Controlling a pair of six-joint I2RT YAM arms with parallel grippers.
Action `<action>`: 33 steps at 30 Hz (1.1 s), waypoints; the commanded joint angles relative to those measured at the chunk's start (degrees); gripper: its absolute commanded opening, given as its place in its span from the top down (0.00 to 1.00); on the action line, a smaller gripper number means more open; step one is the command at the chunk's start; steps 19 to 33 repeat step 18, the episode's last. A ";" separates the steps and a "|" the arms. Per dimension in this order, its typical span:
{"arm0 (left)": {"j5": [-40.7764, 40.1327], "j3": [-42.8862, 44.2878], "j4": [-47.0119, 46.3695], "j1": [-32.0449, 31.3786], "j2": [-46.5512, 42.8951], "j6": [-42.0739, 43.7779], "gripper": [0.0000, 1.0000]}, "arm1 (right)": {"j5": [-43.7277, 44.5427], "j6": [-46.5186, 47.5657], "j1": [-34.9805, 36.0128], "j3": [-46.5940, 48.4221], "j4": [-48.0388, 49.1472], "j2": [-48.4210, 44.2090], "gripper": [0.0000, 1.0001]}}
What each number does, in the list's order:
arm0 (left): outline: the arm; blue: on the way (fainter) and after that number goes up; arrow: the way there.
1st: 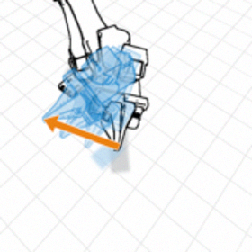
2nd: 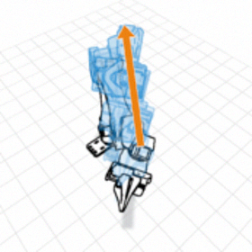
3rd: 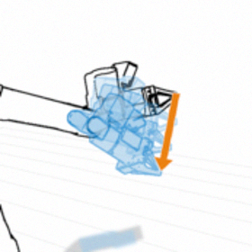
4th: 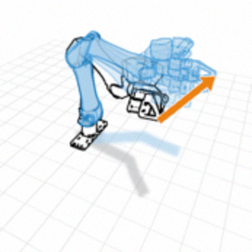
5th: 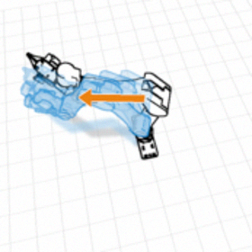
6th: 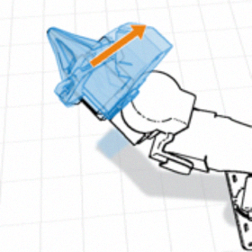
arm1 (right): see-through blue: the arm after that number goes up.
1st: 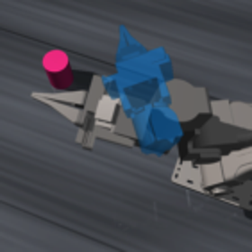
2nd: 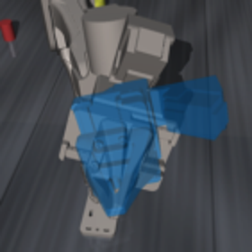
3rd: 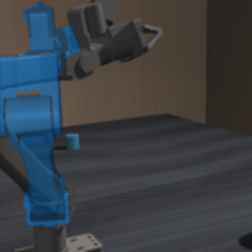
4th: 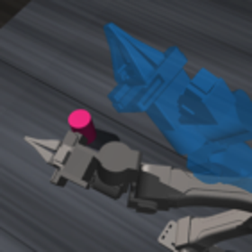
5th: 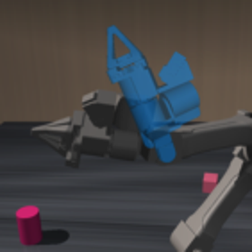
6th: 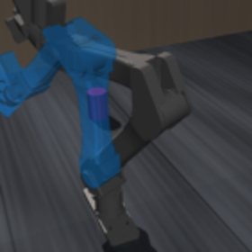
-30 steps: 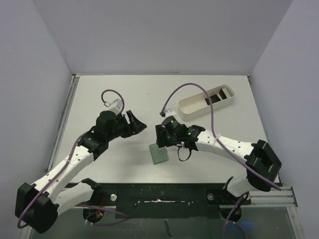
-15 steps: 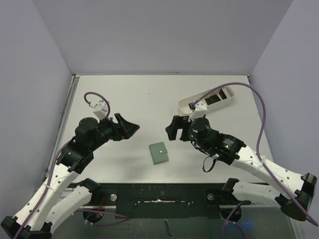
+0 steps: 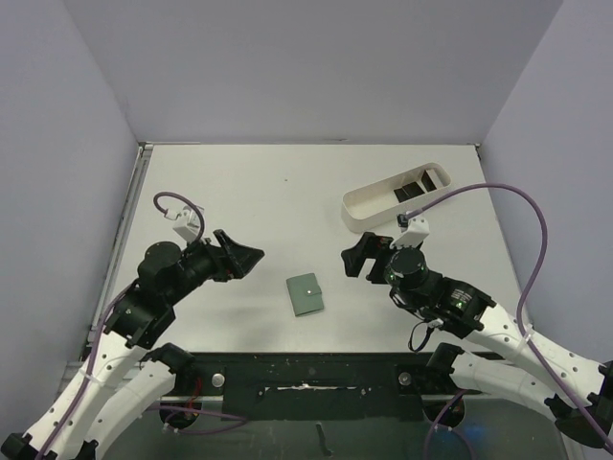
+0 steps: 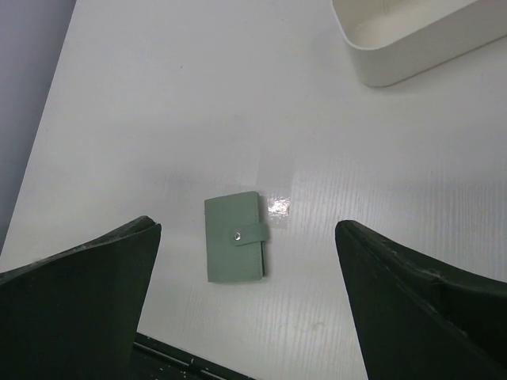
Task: Put the credit cards into the card holder
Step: Reset both arms
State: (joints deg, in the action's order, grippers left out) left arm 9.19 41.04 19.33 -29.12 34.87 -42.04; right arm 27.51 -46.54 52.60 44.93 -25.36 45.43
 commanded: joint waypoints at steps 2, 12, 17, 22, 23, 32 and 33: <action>1.02 -3.05 -5.68 0.31 -0.27 -2.31 0.27 | 1.66 -3.11 0.31 -0.25 0.78 -0.77 0.03; -0.54 -4.52 -6.79 0.31 1.34 -2.97 0.27 | 0.38 -2.50 0.29 0.40 1.30 1.47 0.02; -0.31 -3.65 -6.10 0.30 2.46 -1.52 0.26 | 0.44 -1.64 0.30 0.34 1.91 1.05 0.02; -0.33 -3.75 -6.11 0.36 2.48 -1.54 0.26 | 0.36 -1.56 0.29 0.27 2.16 0.92 0.02; -0.33 -3.75 -6.11 0.36 2.48 -1.54 0.26 | 0.36 -1.56 0.29 0.27 2.16 0.92 0.02; -0.33 -3.75 -6.11 0.36 2.48 -1.54 0.26 | 0.36 -1.56 0.29 0.27 2.16 0.92 0.02; -0.33 -3.75 -6.11 0.36 2.48 -1.54 0.26 | 0.36 -1.56 0.29 0.27 2.16 0.92 0.02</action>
